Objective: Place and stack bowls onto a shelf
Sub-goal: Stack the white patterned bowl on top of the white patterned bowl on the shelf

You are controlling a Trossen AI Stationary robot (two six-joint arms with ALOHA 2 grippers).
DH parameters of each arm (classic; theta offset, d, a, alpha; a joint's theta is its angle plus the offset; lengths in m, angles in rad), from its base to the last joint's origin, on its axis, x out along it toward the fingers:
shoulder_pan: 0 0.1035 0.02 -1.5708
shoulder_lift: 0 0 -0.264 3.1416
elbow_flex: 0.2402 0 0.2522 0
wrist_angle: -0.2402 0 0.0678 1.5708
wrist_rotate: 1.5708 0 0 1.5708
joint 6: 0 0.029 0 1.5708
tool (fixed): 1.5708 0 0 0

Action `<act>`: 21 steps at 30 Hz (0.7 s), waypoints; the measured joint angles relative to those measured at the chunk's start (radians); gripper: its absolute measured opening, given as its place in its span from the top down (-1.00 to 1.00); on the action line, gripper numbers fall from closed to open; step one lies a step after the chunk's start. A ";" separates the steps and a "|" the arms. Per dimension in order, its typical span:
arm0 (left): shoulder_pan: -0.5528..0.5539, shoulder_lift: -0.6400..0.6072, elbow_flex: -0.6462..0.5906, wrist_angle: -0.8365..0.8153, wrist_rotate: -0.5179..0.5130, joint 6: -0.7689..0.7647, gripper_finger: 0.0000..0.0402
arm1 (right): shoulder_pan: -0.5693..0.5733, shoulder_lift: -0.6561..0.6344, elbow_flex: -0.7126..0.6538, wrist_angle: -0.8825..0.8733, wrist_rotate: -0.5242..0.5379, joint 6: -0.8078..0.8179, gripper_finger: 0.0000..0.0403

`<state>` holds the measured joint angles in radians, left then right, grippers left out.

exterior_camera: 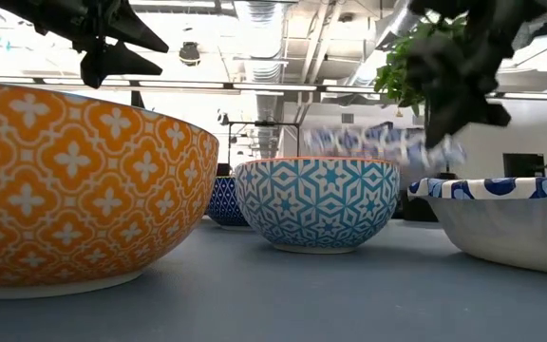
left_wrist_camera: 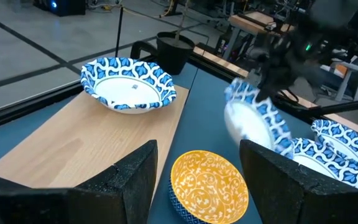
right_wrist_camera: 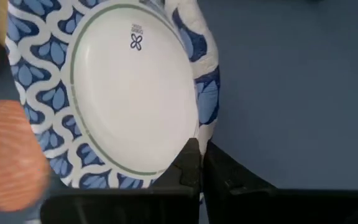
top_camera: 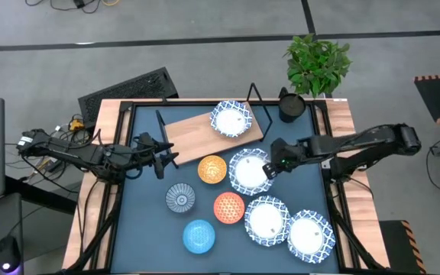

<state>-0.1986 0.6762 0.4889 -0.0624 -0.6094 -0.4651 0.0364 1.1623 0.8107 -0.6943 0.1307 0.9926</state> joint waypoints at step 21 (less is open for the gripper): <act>0.000 0.000 0.000 -0.024 0.000 0.000 -0.06 | -0.372 0.227 0.542 -0.002 0.078 -0.420 0.89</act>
<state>-0.1986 0.6761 0.4889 -0.0868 -0.6098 -0.4656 -0.3353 1.3894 1.3528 -0.6964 0.2088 0.5730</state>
